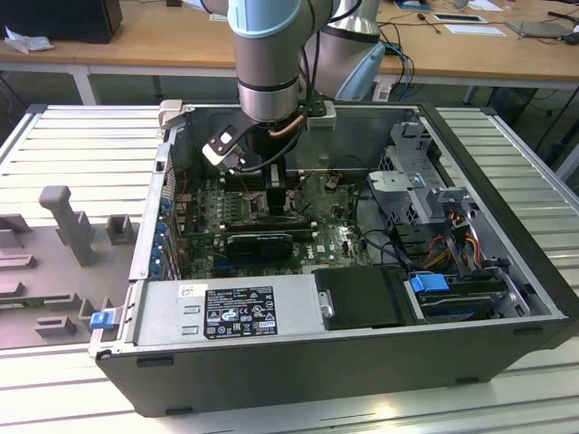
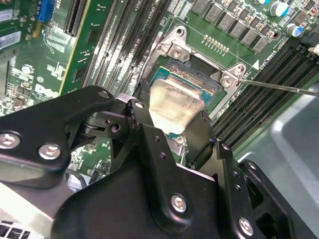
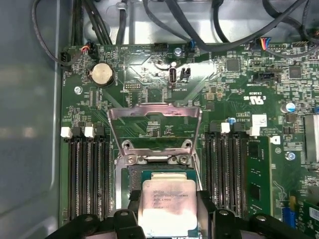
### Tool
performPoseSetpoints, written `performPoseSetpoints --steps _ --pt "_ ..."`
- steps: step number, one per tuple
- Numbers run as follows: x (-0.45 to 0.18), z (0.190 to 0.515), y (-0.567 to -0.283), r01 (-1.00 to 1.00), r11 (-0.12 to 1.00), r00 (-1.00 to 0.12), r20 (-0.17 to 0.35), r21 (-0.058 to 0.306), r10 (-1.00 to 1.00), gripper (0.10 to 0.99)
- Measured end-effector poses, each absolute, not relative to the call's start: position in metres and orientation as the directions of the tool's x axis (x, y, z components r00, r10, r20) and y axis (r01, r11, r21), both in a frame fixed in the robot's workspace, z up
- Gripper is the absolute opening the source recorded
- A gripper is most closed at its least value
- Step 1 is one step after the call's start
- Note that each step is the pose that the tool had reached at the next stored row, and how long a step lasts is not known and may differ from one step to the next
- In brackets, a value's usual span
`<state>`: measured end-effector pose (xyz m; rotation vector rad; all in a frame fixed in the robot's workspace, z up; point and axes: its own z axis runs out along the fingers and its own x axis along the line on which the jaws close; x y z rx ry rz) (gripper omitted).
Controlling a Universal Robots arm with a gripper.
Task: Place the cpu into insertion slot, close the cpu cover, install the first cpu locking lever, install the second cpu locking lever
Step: 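Place the cpu into insertion slot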
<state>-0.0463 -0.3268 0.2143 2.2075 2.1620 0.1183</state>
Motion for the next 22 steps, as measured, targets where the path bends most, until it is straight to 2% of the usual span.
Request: performPoseSetpoints --steps 12,13,14,22 --pt "-0.047 0.203 -0.322 0.996 -0.015 0.013 0.023 0.089 1.000 0.525" --pt "-0.047 0.203 -0.322 0.996 -0.015 0.013 0.023 0.089 1.000 0.537" --pt "-0.047 0.203 -0.322 0.996 -0.015 0.013 0.023 0.089 1.000 0.600" --pt "-0.047 0.204 -0.320 0.996 -0.016 0.013 0.039 0.088 0.999 0.600"
